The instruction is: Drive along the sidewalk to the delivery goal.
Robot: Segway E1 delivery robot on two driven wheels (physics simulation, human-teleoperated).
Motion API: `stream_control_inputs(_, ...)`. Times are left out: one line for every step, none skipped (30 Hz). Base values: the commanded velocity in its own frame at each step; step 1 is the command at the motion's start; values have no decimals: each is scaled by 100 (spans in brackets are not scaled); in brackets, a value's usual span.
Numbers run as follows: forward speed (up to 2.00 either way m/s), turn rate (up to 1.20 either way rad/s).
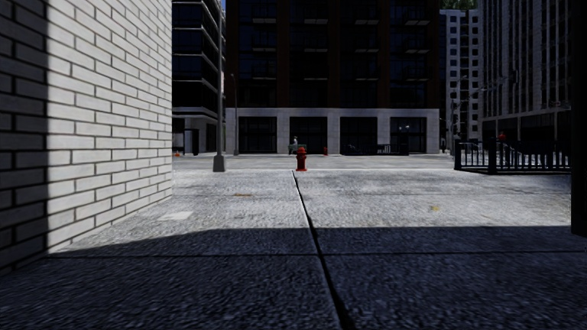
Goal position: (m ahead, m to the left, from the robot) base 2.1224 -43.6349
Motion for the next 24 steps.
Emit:
stream_control_inputs(200, 0)
stream_control_inputs(200, 0)
stream_control_inputs(200, 0)
stream_control_inputs(200, 0)
stream_control_inputs(200, 0)
stream_control_inputs(200, 0)
stream_control_inputs(200, 0)
stream_control_inputs(200, 0)
stream_control_inputs(200, 0)
stream_control_inputs(200, 0)
stream_control_inputs(200, 0)
stream_control_inputs(200, 0)
stream_control_inputs(200, 0)
stream_control_inputs(200, 0)
stream_control_inputs(200, 0)
stream_control_inputs(200, 0)
stream_control_inputs(200, 0)
stream_control_inputs(200, 0)
stream_control_inputs(200, 0)
stream_control_inputs(200, 0)
stream_control_inputs(200, 0)
stream_control_inputs(200, 0)
stream_control_inputs(200, 0)
stream_control_inputs(200, 0)
